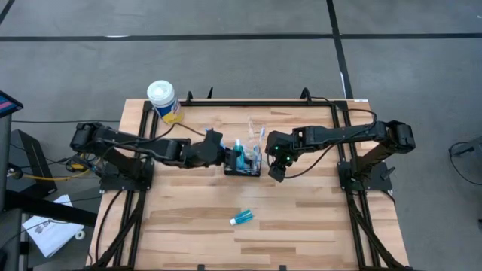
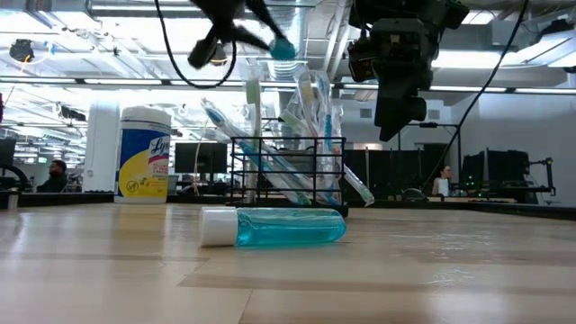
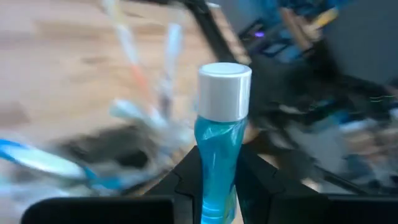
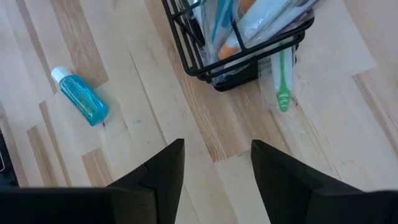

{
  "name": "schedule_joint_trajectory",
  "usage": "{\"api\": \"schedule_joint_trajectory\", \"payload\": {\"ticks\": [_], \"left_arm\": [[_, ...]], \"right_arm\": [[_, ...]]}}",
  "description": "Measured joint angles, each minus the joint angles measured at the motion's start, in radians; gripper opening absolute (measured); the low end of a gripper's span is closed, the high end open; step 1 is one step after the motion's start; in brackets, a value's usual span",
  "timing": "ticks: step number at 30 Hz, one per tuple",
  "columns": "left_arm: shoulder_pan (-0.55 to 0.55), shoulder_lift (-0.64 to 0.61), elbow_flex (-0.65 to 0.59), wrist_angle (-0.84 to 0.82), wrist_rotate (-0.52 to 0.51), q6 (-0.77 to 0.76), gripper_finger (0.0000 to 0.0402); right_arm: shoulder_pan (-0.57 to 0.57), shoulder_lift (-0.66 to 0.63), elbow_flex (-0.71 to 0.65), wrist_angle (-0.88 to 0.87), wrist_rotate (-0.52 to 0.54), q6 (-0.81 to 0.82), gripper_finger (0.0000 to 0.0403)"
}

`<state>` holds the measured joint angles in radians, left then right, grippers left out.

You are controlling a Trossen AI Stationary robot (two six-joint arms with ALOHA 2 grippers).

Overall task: Pick & Place toothbrushing station
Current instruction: Put the blue mouthwash into the mesh

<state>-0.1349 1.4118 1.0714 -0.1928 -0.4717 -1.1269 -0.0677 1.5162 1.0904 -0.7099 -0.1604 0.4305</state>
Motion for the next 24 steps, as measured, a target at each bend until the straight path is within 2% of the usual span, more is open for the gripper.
{"api": "schedule_joint_trajectory", "payload": {"ticks": [7, 11, 20, 24], "left_arm": [[0.058, 0.027, -0.010, -0.039, -0.063, 0.258, 0.0057], [0.054, 0.074, -0.023, -0.043, -0.059, 0.287, 0.0057], [0.017, 0.216, -0.019, 0.105, -0.063, 0.312, 0.0057], [0.017, 0.254, -0.021, 0.113, -0.070, 0.312, 0.0055]], "right_arm": [[0.000, 0.000, 0.000, -0.004, -0.010, 0.007, 0.0178], [0.000, 0.000, 0.000, -0.011, -0.018, 0.013, 0.0176], [-0.001, 0.006, 0.000, -0.013, -0.020, 0.015, 0.0173], [0.000, 0.008, 0.000, -0.018, -0.023, 0.015, 0.0171]]}}
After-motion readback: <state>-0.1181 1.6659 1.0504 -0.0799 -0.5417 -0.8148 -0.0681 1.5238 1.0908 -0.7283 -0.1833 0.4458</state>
